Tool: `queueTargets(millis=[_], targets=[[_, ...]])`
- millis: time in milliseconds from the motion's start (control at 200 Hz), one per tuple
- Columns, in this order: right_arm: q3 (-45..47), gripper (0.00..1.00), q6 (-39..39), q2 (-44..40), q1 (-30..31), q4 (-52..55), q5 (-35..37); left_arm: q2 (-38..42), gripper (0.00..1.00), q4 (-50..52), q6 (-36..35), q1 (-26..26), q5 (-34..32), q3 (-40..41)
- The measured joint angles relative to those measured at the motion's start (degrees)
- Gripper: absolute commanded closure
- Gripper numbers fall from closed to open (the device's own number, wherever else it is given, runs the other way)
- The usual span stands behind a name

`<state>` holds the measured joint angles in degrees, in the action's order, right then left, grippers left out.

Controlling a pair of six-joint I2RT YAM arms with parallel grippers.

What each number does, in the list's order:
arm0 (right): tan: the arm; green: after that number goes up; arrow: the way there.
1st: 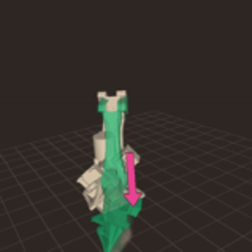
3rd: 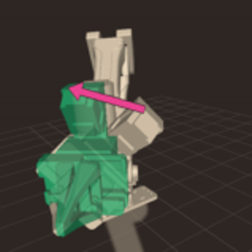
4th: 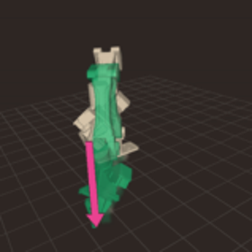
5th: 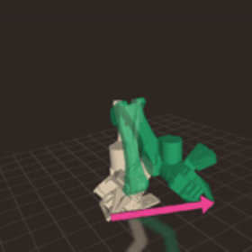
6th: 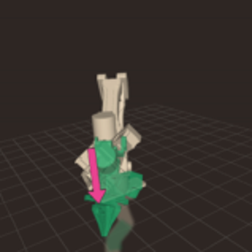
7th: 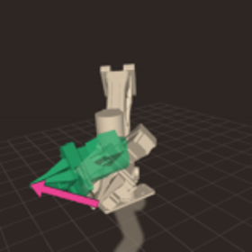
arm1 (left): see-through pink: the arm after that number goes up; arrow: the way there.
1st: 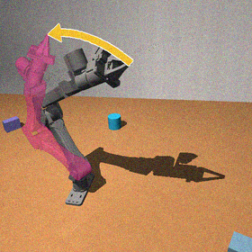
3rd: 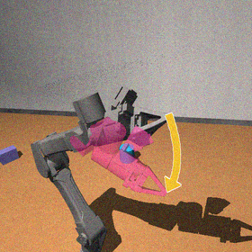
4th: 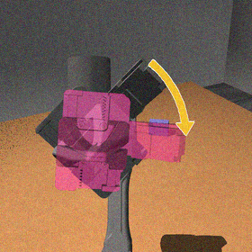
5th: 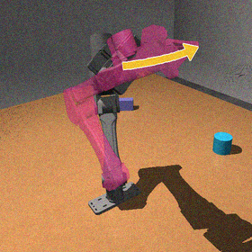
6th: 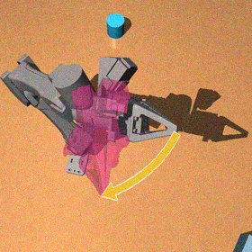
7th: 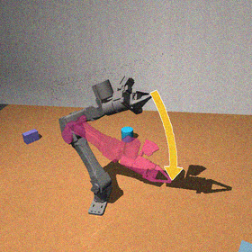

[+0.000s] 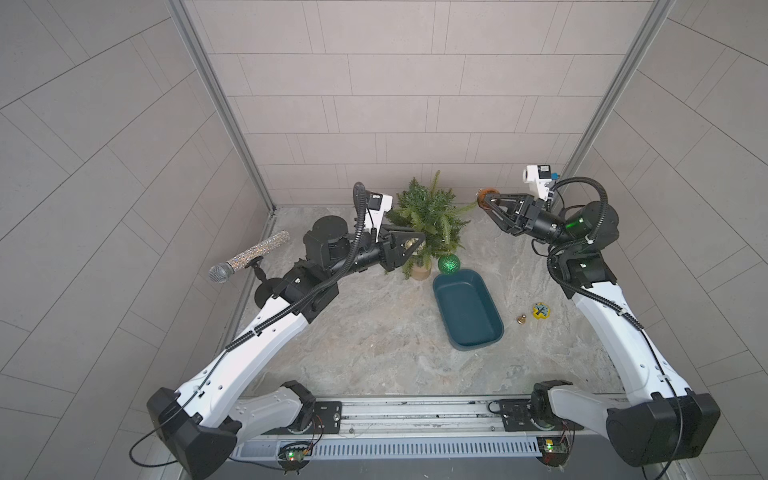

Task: Decorate the small christmas tree with ornaments
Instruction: Adjust the ornament.

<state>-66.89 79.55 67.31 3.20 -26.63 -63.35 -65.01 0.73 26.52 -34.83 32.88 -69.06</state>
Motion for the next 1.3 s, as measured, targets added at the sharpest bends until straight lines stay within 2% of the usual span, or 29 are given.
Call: queueTargets(millis=[370,590,761,1301], targets=[[1.5,0.53,8.2,4.4,-2.0,-10.7,-0.3,0.1,0.55,0.2,-0.7,0.0,-0.2,0.1],[4.4,0.53,16.8,7.0,-2.6,-22.0,-0.2,0.1,0.55,0.3,-0.7,0.0,-0.5,0.3],[5.9,0.53,20.9,8.2,-3.0,-26.4,0.1,0.1,0.55,0.4,-0.7,0.0,-0.7,0.3],[9.6,0.53,25.7,8.3,-4.9,-32.2,0.8,0.1,0.55,0.5,-0.7,0.1,-0.9,0.7]])
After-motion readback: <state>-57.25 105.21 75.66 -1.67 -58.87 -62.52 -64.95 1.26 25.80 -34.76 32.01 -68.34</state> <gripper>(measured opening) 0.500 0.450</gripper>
